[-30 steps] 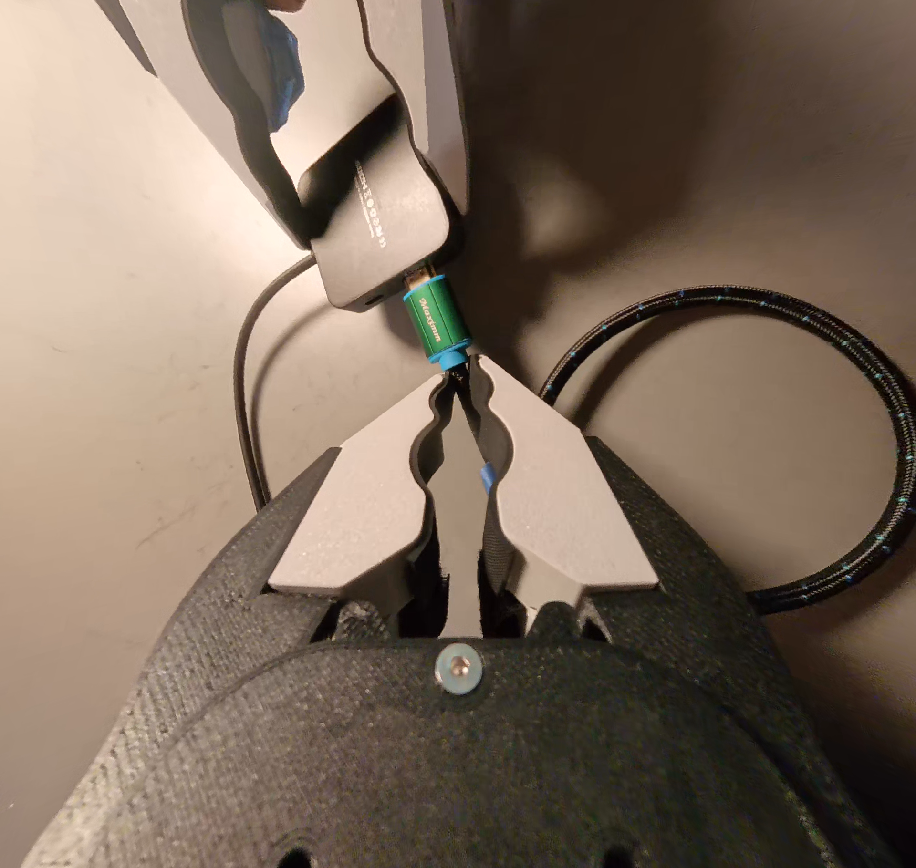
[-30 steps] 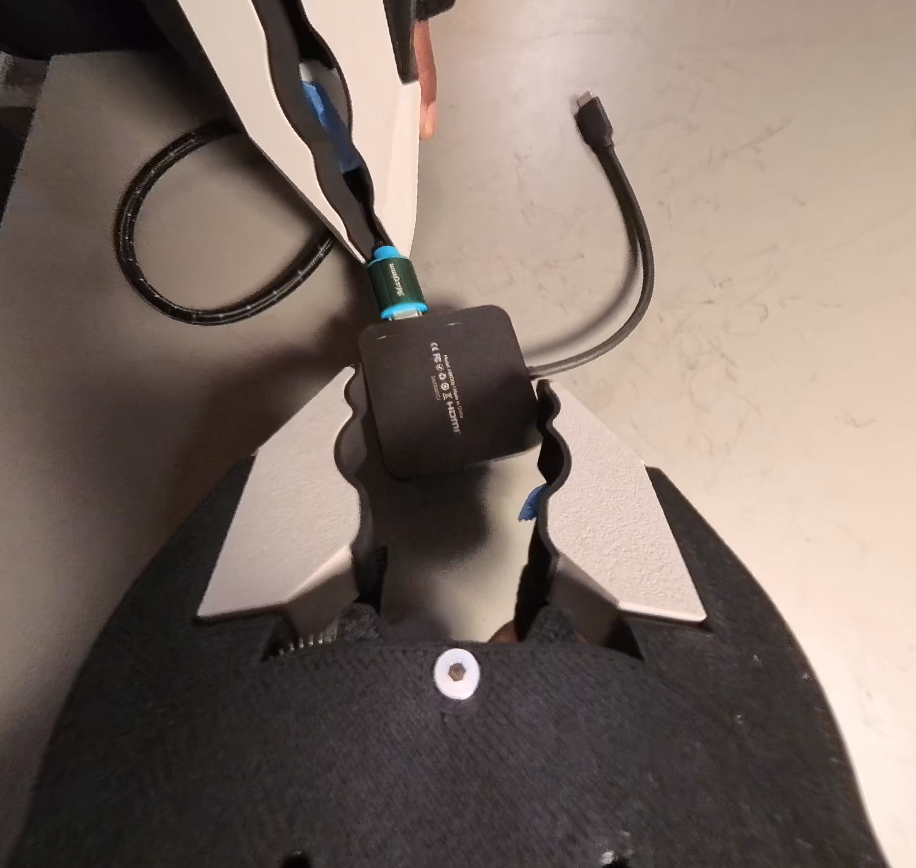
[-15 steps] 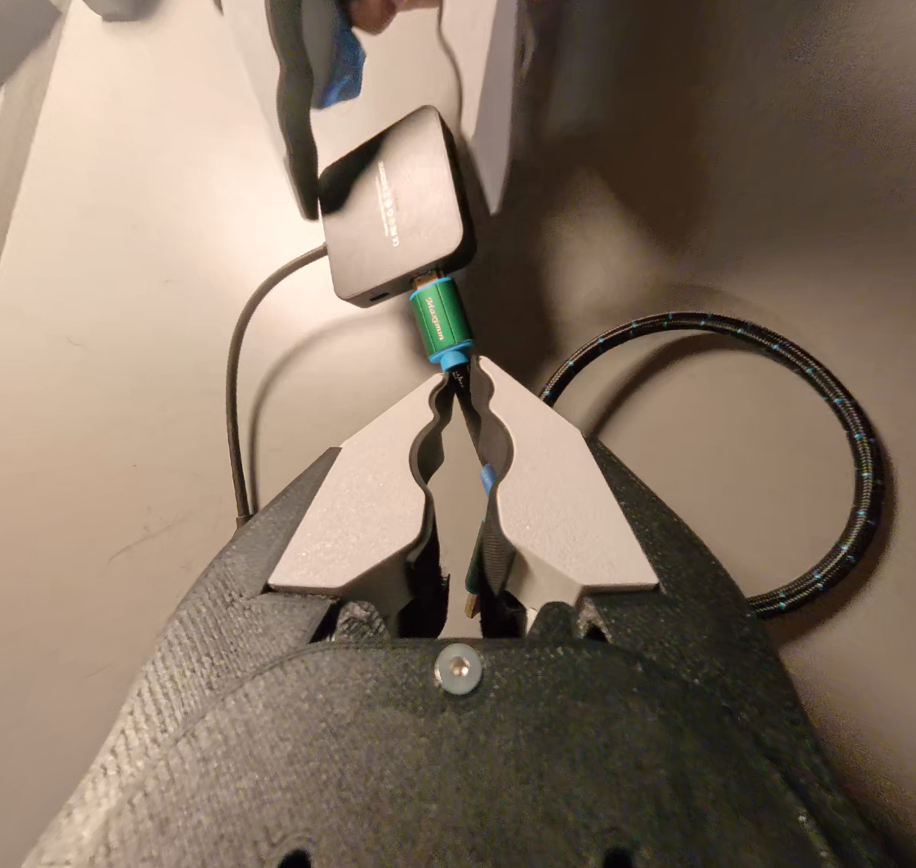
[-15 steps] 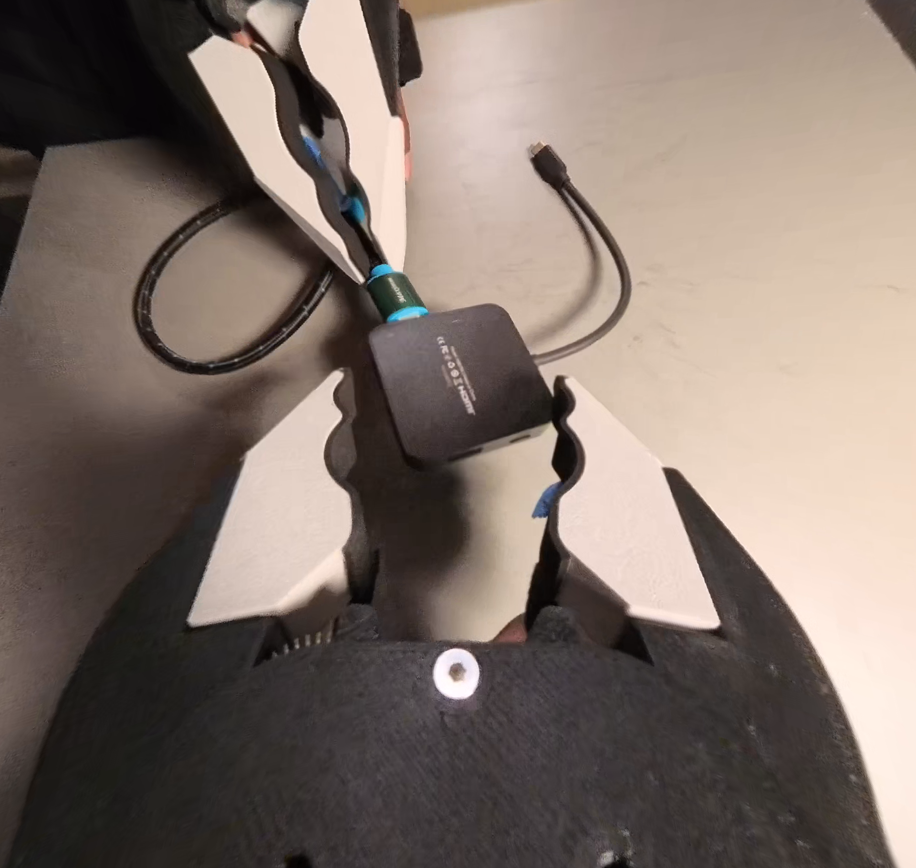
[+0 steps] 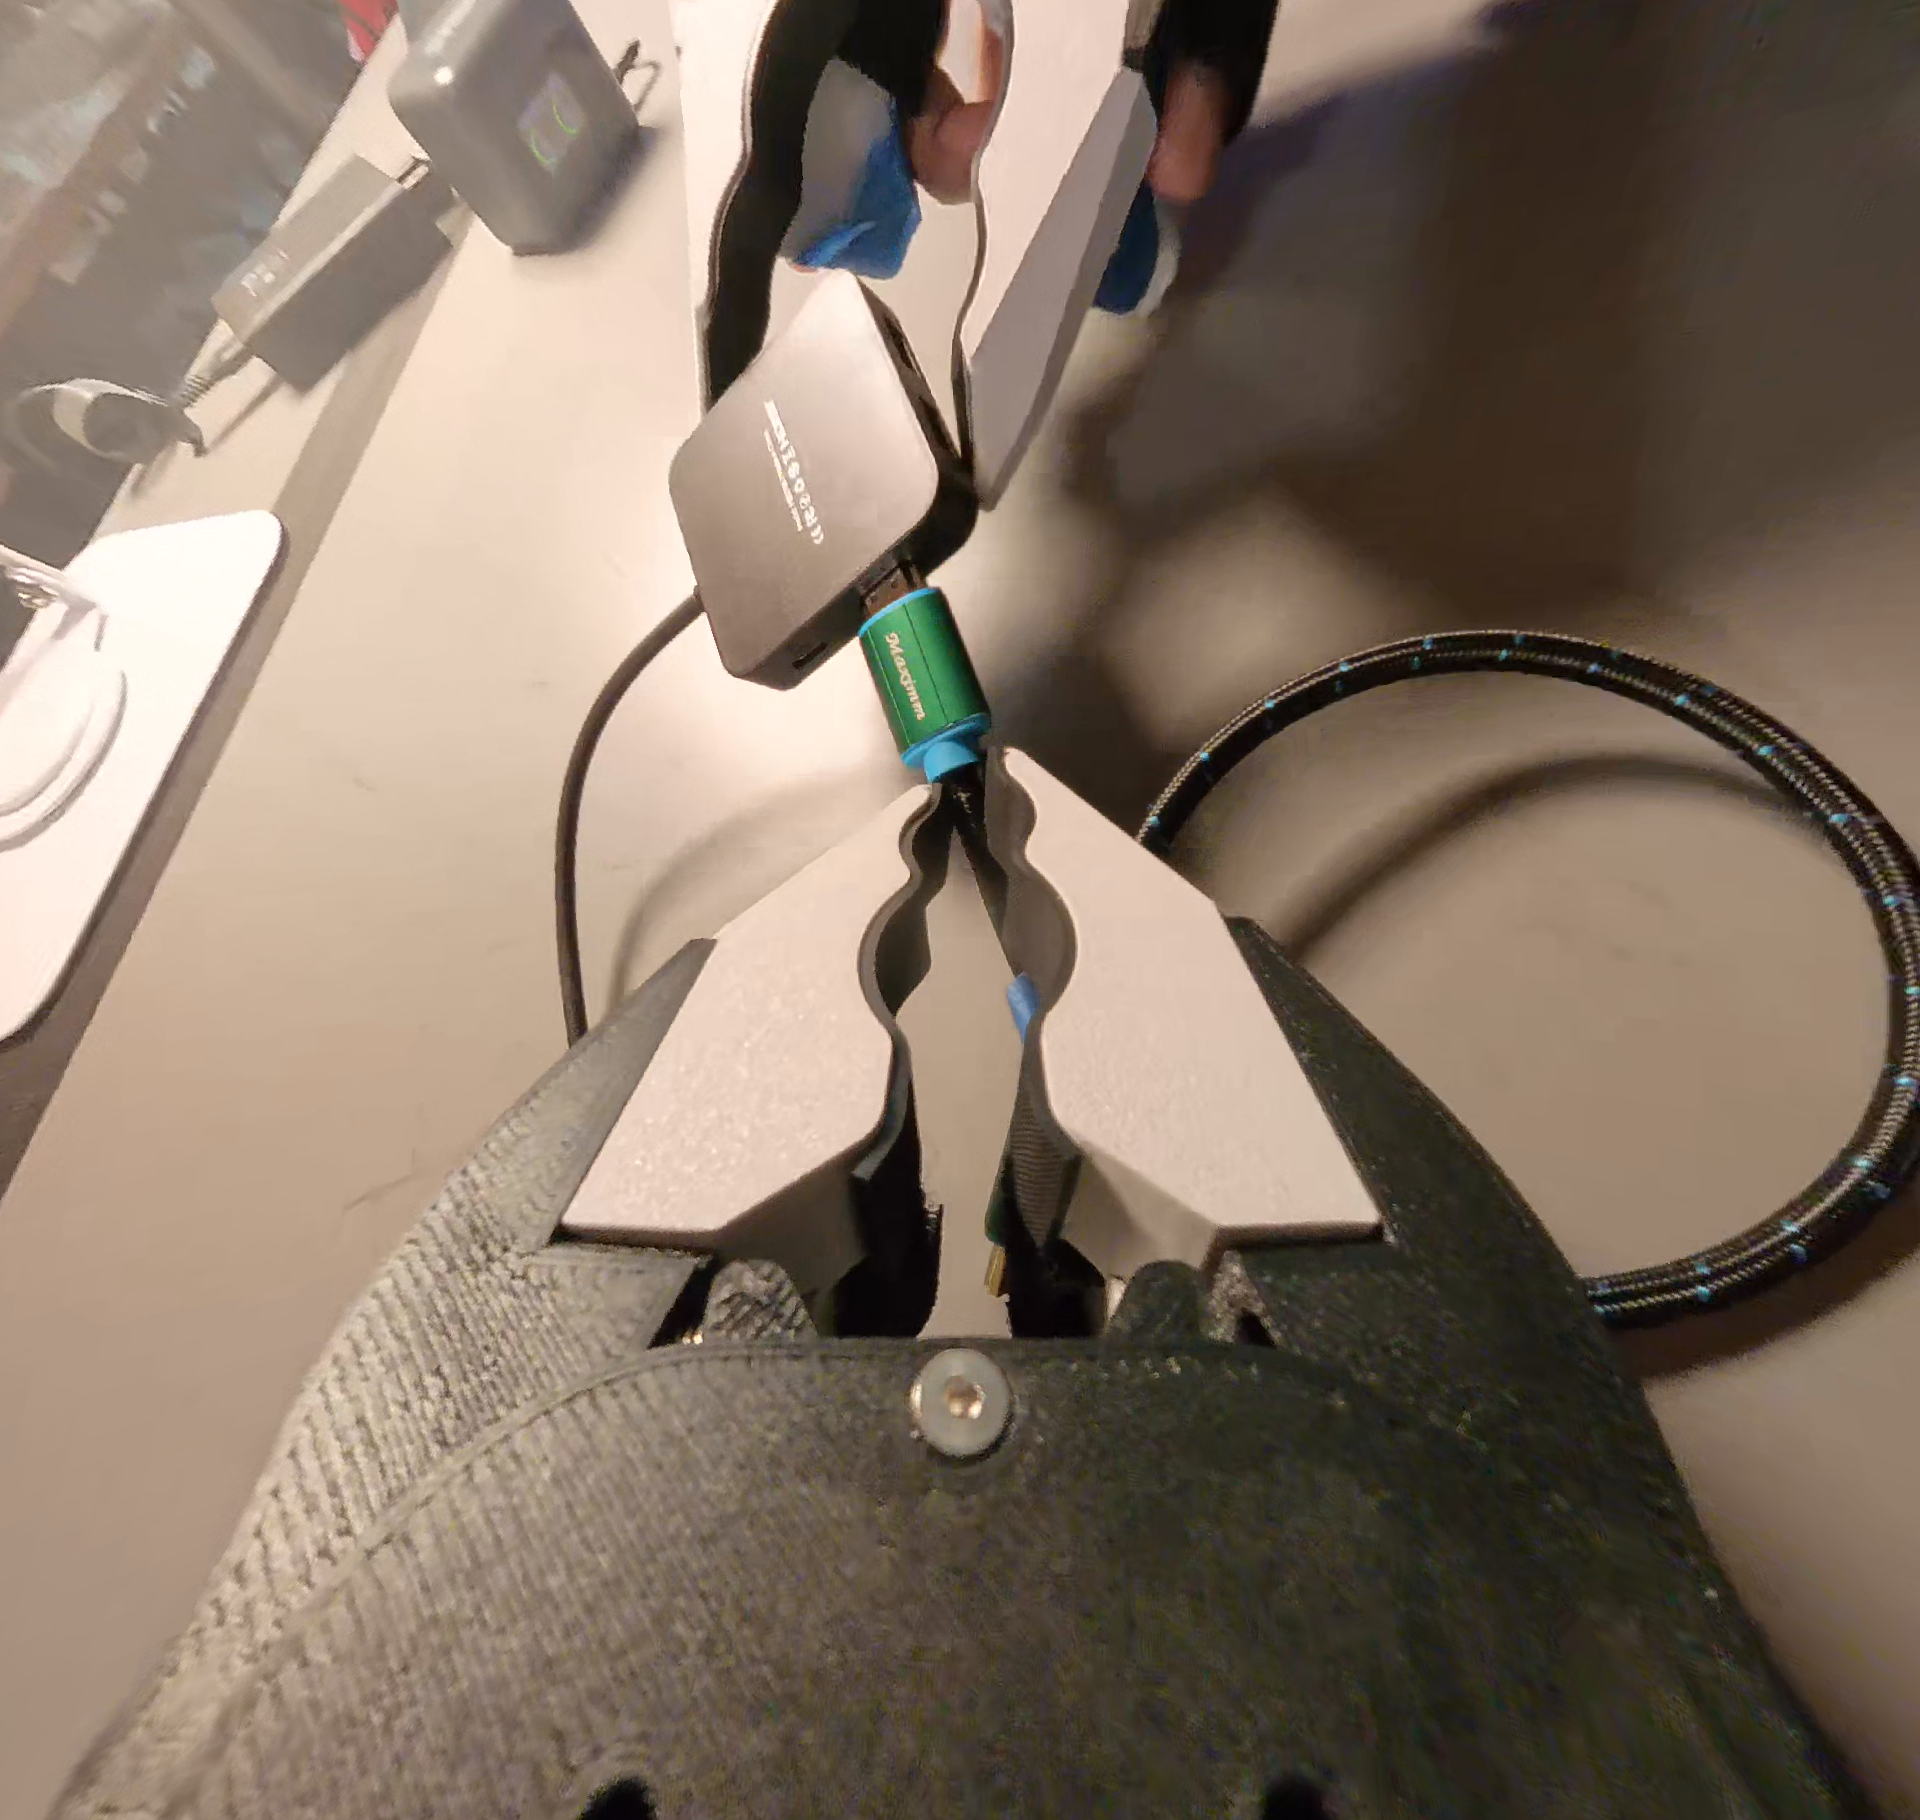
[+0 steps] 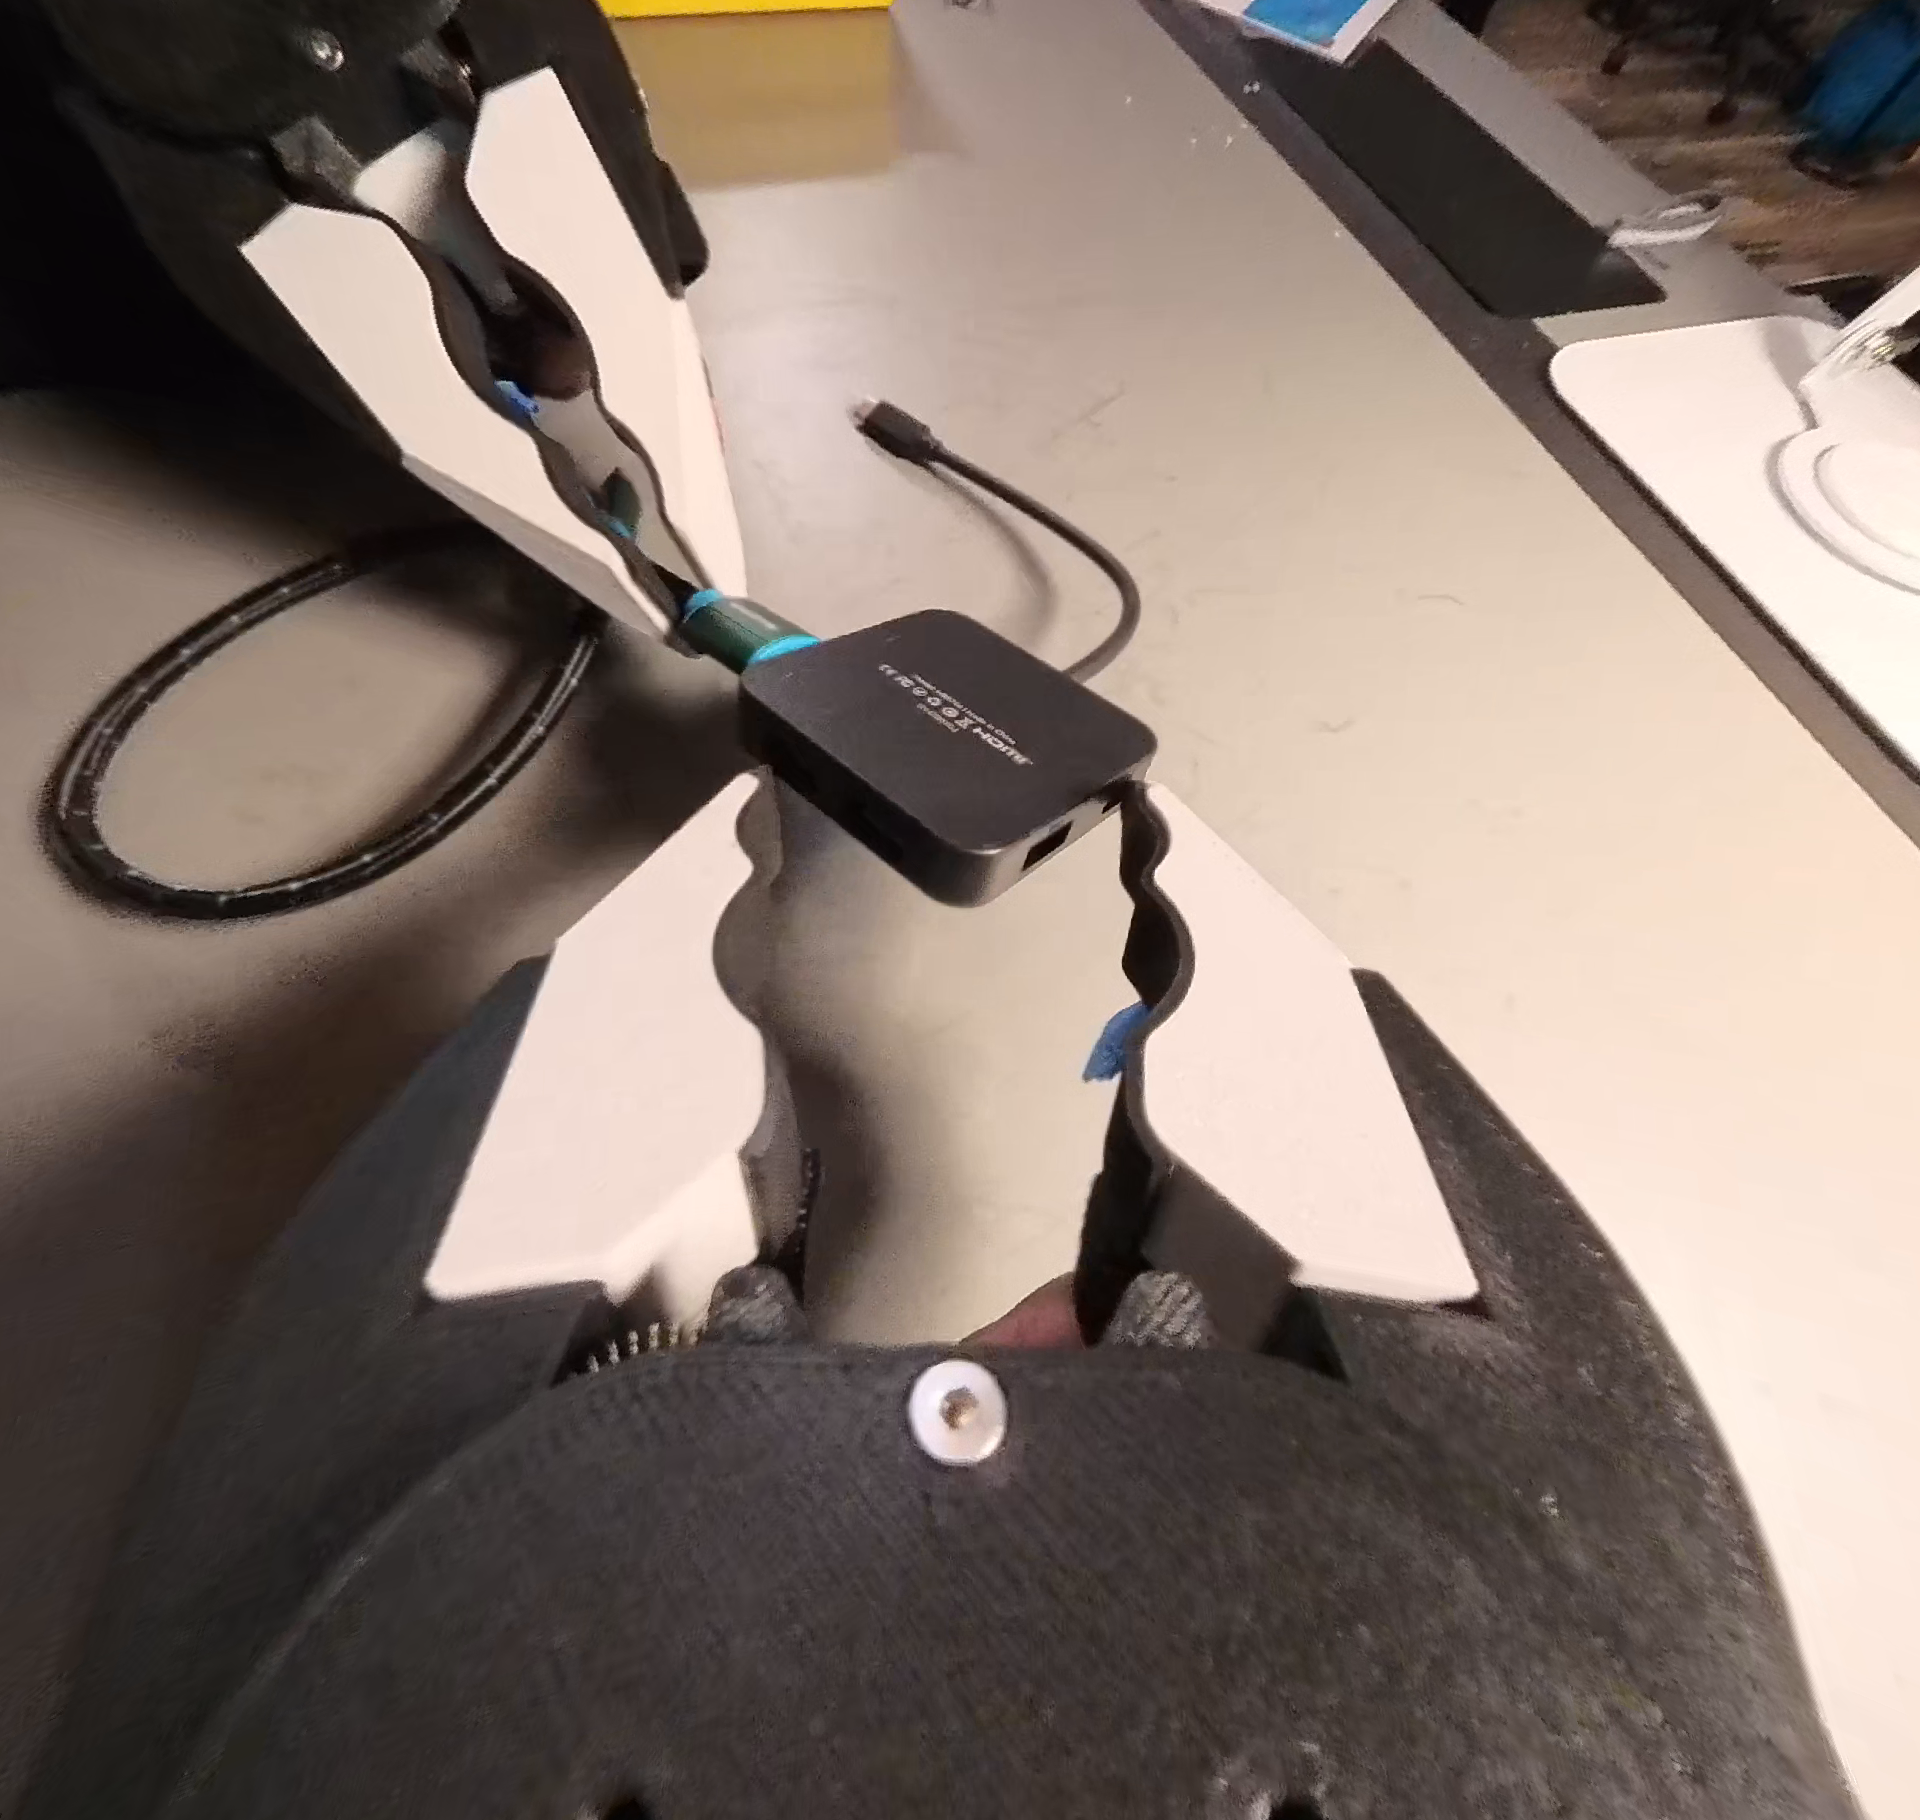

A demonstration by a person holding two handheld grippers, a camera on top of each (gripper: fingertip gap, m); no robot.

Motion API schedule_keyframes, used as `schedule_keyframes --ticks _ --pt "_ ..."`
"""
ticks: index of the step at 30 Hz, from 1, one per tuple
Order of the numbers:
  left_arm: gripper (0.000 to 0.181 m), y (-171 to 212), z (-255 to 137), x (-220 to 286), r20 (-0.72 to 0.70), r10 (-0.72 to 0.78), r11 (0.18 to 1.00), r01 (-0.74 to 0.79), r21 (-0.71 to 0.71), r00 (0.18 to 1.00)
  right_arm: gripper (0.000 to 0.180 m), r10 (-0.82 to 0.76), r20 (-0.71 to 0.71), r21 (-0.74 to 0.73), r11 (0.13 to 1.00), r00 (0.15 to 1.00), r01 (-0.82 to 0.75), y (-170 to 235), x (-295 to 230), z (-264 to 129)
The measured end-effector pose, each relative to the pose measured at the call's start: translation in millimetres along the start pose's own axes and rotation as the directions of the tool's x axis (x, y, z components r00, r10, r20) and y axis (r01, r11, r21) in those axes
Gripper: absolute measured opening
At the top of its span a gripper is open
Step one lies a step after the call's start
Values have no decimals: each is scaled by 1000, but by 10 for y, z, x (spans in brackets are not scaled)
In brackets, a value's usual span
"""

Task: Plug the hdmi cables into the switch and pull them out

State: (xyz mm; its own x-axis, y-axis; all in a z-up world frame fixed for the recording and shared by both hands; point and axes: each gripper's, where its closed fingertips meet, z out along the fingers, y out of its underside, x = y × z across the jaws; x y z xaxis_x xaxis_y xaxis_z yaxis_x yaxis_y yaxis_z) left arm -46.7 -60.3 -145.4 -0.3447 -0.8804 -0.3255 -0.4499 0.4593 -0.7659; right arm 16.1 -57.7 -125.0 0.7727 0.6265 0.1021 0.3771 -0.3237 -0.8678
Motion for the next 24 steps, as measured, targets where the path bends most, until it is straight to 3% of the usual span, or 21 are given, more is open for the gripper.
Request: schedule_keyframes --ticks 1,10,14,21,24 --pt "7 -19 0 -20 12 -12 1000 11 12 1000 68 -10 -13 15 1000 1000 10 -31 12 -14" --pt "6 -64 42 26 3 -52 999 52 9 999 58 -267 -184 -100 962 946 252 52 99 52" --pt "7 -126 84 58 -1 -97 995 97 13 995 58 -191 -178 -50 981 965 185 23 135 37" --pt "7 -56 -8 -130 89 -63 998 63 9 994 85 87 24 88 992 996 -89 -28 118 -59" --pt "7 -87 -10 -84 68 -33 999 31 28 997 85 154 92 139 976 984 -165 -87 94 -86"
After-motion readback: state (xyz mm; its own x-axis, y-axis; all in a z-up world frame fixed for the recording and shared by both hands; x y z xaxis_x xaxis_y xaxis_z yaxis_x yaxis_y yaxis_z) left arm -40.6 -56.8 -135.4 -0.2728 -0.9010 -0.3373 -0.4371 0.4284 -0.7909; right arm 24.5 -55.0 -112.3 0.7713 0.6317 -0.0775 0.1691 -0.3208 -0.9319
